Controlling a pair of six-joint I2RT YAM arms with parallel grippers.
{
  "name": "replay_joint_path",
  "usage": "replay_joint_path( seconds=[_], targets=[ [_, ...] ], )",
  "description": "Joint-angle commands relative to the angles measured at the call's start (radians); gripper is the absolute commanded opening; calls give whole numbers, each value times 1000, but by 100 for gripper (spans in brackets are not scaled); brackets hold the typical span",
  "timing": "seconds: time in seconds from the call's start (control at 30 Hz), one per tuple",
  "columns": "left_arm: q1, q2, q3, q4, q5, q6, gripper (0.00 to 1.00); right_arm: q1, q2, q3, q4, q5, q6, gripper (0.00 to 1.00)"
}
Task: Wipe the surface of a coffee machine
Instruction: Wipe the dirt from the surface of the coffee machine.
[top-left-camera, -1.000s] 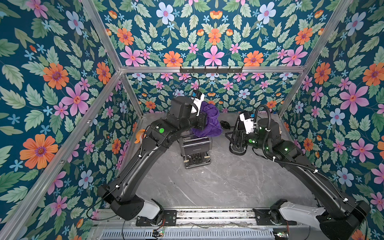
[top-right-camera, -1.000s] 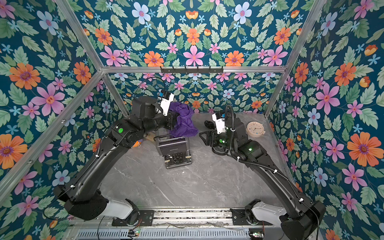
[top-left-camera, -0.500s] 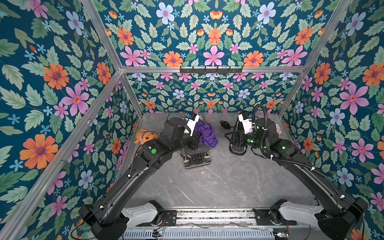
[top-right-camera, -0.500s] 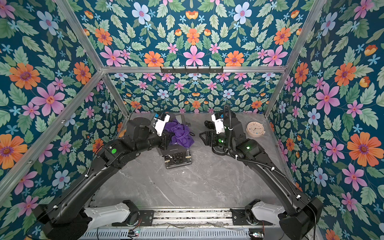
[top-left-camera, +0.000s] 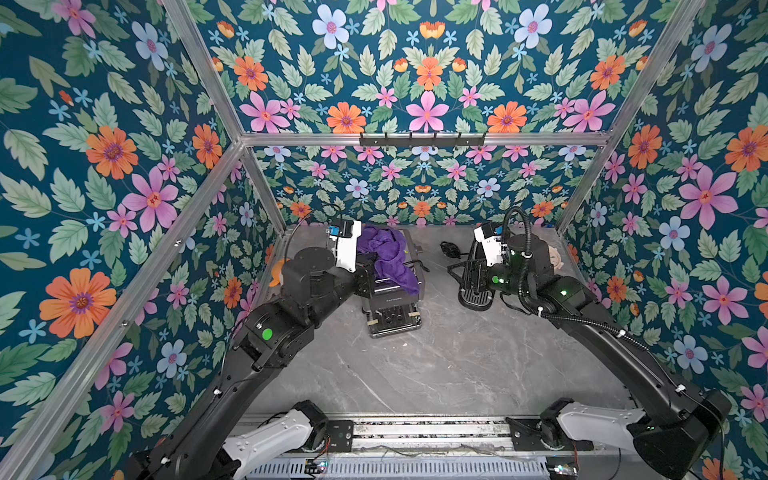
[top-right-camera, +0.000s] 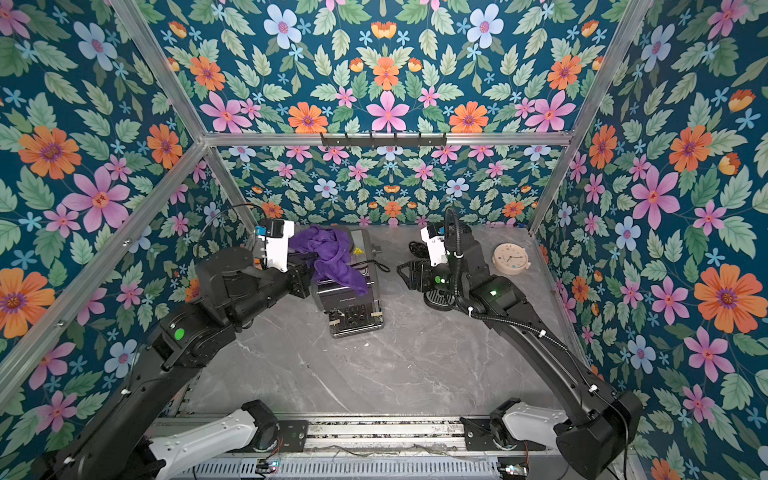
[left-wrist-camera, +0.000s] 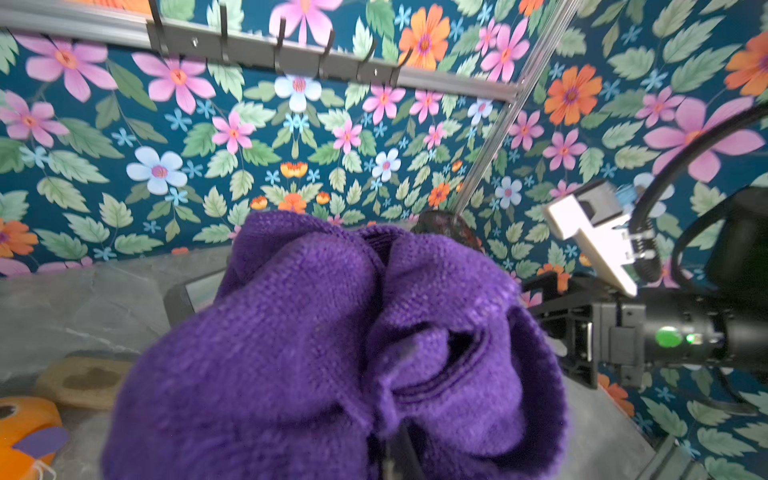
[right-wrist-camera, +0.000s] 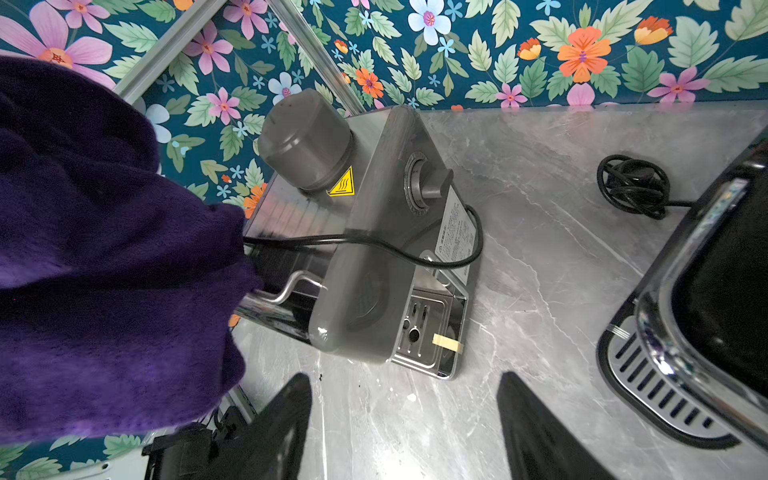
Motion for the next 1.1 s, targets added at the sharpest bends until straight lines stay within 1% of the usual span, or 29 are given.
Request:
replay_joint_path(
  seconds=[0.0,0.07,0.13,0.23,0.37,0.47,0.6,0.7,0.93,1.0,1.07],
  targets=[
    [0,31,-9,63,205,-8,0,1,-6,2,22,5,-4,72],
    [-2,71,-14,64,297,-24,0,1,-5,1,24,8,-4,72],
    [-12,120,-16,81,328,-46,0,1,-7,2,24,12,-5,72],
    [-29,179,-21,121,298,-54,0,1,-9,-5,28,16,-5,72],
    [-31,201,-9,76,203,-35,0,0,-13,-6,19,16,-3,72],
    [-30,153,-37,34,132,-29,0,0,-16,-6,5,19,-9,72],
    [-30,44,-118,-16,61,-33,0,1,-12,-7,4,21,-12,72],
    [-29,-28,-163,-78,-12,-40,0,1,0,-4,13,11,-10,72],
    [-30,-132,-170,-234,-175,-44,0,1,24,15,16,-10,-7,72],
    [-29,-145,-169,-247,-184,-47,0,1,27,20,13,-14,-9,72],
    [-29,-136,-170,-235,-140,-42,0,1,27,21,12,-15,-9,72]
  ],
)
